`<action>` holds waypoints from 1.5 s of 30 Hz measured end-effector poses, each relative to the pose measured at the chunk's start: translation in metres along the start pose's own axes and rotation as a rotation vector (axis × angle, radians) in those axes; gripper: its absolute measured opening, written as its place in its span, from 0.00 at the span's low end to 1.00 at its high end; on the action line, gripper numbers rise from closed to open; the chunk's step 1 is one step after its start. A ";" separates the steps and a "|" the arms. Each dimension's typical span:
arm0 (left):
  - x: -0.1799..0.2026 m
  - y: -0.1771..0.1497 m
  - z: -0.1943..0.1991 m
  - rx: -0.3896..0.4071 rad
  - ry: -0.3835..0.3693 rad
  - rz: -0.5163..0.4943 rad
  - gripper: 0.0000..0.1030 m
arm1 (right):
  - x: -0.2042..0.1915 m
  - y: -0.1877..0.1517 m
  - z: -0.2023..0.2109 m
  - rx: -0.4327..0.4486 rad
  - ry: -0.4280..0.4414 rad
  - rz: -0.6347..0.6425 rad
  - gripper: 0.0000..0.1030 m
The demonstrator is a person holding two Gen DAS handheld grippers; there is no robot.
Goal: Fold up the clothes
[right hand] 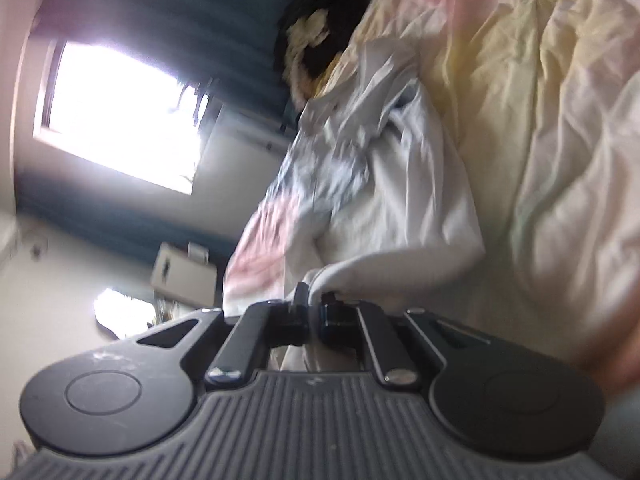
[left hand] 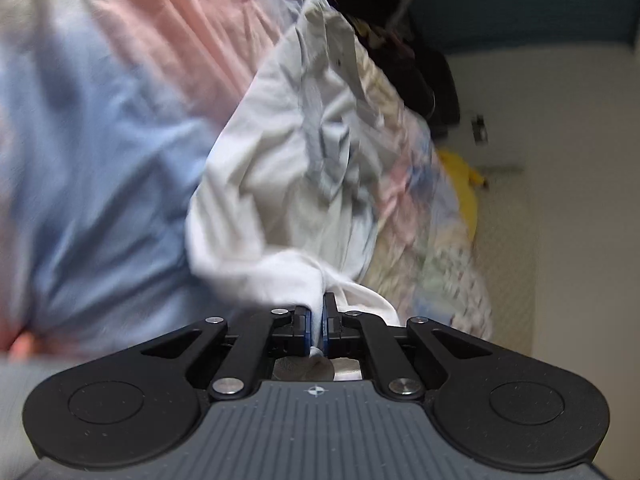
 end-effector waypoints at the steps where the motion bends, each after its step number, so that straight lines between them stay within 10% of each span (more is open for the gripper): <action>1: 0.002 0.014 -0.011 0.014 -0.011 0.018 0.06 | 0.004 0.014 -0.010 0.022 0.001 -0.035 0.06; 11: -0.004 0.118 -0.107 0.070 -0.002 0.127 0.06 | 0.055 0.119 -0.113 0.106 -0.069 -0.245 0.06; 22: -0.027 0.150 -0.149 0.038 0.012 0.067 0.14 | 0.094 0.134 -0.155 0.085 -0.038 -0.317 0.12; 25: -0.019 0.150 -0.147 0.038 -0.034 0.039 0.48 | 0.085 0.136 -0.154 0.086 0.003 -0.298 0.44; 28: 0.001 0.146 -0.135 0.083 -0.047 -0.055 0.57 | 0.061 0.142 -0.145 0.115 0.077 -0.222 0.79; 36: 0.039 0.123 -0.093 0.249 -0.006 -0.291 0.73 | 0.016 0.140 -0.114 0.145 0.052 0.072 0.84; 45: 0.038 0.107 -0.094 0.252 0.068 -0.393 0.73 | 0.070 0.144 -0.107 0.148 -0.012 -0.158 0.92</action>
Point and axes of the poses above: each gripper's, at about its wrist camera, not at the fingertips, and z roughly against the way its jaws point, x to its right, y to its top, the point moved 10 cm from there along -z, roughly the way its jaws point, and after that the axes turned 4 degrees about -y, right-handed, at the moved point
